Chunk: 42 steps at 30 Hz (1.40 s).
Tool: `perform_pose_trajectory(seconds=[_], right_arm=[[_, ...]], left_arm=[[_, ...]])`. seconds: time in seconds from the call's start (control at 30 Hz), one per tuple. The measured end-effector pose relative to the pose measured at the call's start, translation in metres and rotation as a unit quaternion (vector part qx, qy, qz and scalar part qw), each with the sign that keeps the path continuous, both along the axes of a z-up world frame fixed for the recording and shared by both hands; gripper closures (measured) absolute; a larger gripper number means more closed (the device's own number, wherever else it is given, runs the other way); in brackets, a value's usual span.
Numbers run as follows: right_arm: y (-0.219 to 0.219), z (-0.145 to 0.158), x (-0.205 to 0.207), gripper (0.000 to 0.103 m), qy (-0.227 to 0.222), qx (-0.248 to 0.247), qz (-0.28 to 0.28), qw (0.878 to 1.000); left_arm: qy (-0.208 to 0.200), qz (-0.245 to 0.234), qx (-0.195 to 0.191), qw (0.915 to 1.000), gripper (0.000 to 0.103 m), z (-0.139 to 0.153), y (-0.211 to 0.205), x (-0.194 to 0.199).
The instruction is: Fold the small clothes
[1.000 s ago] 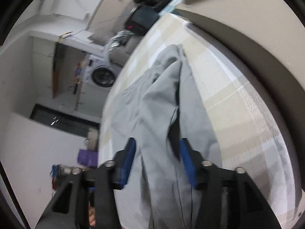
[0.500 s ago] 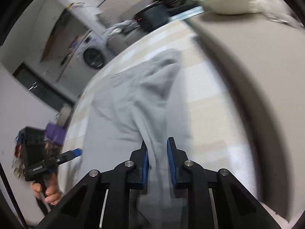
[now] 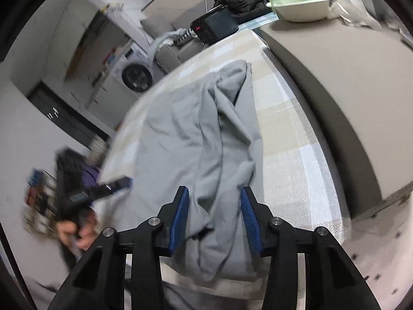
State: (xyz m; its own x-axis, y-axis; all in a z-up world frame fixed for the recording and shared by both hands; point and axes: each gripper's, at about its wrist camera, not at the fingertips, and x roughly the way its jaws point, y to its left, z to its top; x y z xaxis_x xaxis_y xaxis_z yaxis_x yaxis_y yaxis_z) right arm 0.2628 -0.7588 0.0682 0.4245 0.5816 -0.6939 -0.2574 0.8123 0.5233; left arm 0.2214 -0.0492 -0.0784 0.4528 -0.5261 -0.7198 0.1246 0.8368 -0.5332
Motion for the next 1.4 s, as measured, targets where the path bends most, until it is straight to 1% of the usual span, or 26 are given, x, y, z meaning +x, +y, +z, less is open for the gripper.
perform_pose_trajectory(seconds=[0.03,0.07,0.1,0.2,0.23,0.27,0.3,0.33,0.37,0.43,0.5,0.57,0.63,0.67,0.7,0.73,0.87,0.97,1.07,1.13,1.17,1.27,1.3,1.33,1.37,1.4], right_arm=[[0.002,-0.006,0.0,0.089,0.011,0.003,0.0,1.0],[0.0,-0.011,-0.002,0.09,0.017,0.012,-0.005,1.0],[-0.002,-0.012,-0.006,0.094,0.013,0.014,-0.013,1.0],[-0.004,-0.005,-0.013,0.095,-0.006,0.022,-0.017,1.0],[-0.006,-0.006,-0.015,0.095,-0.005,0.011,-0.025,1.0],[-0.006,-0.008,-0.014,0.095,-0.004,-0.014,-0.034,0.999],[-0.004,-0.012,-0.011,0.092,0.002,-0.051,-0.047,0.998],[-0.006,-0.017,-0.01,0.087,0.006,-0.06,-0.056,0.997],[-0.009,-0.017,-0.012,0.083,0.006,-0.043,-0.059,0.997],[-0.014,-0.018,-0.013,0.062,0.014,-0.012,-0.064,0.998],[-0.016,-0.015,-0.014,0.058,-0.001,0.005,-0.072,0.997],[-0.014,-0.015,-0.008,0.058,-0.007,0.013,-0.07,0.997],[-0.013,-0.017,-0.004,0.058,-0.002,0.017,-0.069,0.997],[-0.01,-0.018,-0.003,0.058,0.0,0.015,-0.067,0.998],[-0.009,-0.017,-0.002,0.058,-0.005,0.014,-0.067,0.998],[-0.007,-0.016,-0.002,0.058,-0.009,0.01,-0.067,0.998],[-0.003,-0.013,-0.002,0.058,-0.013,-0.004,-0.062,0.998],[0.003,-0.014,0.0,0.057,-0.015,-0.012,-0.056,0.998],[0.01,-0.015,0.001,0.056,-0.016,-0.013,-0.046,0.999],[0.014,-0.015,0.003,0.056,-0.018,-0.019,-0.042,0.999],[0.014,-0.015,0.004,0.056,-0.017,-0.02,-0.042,0.999],[0.012,-0.015,0.004,0.056,-0.013,-0.014,-0.042,0.999],[0.011,-0.016,0.004,0.056,-0.013,-0.012,-0.043,0.999],[0.009,-0.016,0.004,0.056,-0.013,-0.011,-0.043,0.999],[0.009,-0.016,0.005,0.056,-0.012,-0.01,-0.044,0.999],[0.009,-0.017,0.005,0.056,-0.011,-0.01,-0.044,0.999]], left_arm=[[-0.002,0.0,0.002,1.0,0.057,0.0,-0.001,0.0],[-0.003,-0.001,0.005,1.0,0.057,0.0,-0.002,-0.001],[-0.003,-0.002,0.006,1.0,0.057,0.001,-0.002,-0.002],[-0.002,-0.005,0.004,1.0,0.057,0.0,0.0,-0.005],[-0.002,-0.006,0.005,1.0,0.057,0.0,0.0,-0.006],[-0.003,-0.008,0.004,1.0,0.057,-0.001,0.001,-0.006],[-0.004,-0.008,0.003,1.0,0.057,-0.002,0.001,-0.006],[-0.005,-0.004,-0.002,1.0,0.057,-0.002,0.003,-0.004],[-0.003,0.0,-0.007,1.0,0.057,-0.002,0.004,-0.001],[0.0,0.008,-0.021,0.9997,0.055,-0.003,0.005,0.008],[0.005,0.02,-0.037,0.9991,0.055,-0.004,0.007,0.02],[0.011,0.041,-0.051,0.9978,0.055,-0.006,0.008,0.034],[0.015,0.064,-0.054,0.9963,0.069,-0.008,0.008,0.046],[0.021,0.072,-0.052,0.9959,0.088,-0.011,0.007,0.052],[0.024,0.073,-0.057,0.9954,0.102,-0.013,0.007,0.056],[0.023,0.077,-0.064,0.9947,0.103,-0.015,0.008,0.058],[-0.005,0.097,-0.075,0.9924,0.103,-0.013,0.017,0.052],[-0.03,0.125,-0.055,0.9902,0.103,-0.002,0.035,0.042],[-0.035,0.138,-0.072,0.9872,0.103,0.006,0.061,0.035],[-0.038,0.119,-0.083,0.9887,0.103,0.011,0.07,0.032],[-0.039,0.106,-0.081,0.9903,0.103,0.013,0.068,0.03],[-0.021,0.075,-0.066,0.9948,0.103,0.01,0.053,0.034],[-0.012,0.062,-0.067,0.9957,0.094,0.006,0.047,0.038],[-0.006,0.057,-0.065,0.9962,0.089,0.003,0.041,0.04],[0.001,0.056,-0.063,0.9964,0.077,-0.002,0.034,0.042],[0.008,0.062,-0.066,0.9959,0.068,-0.008,0.031,0.048]])
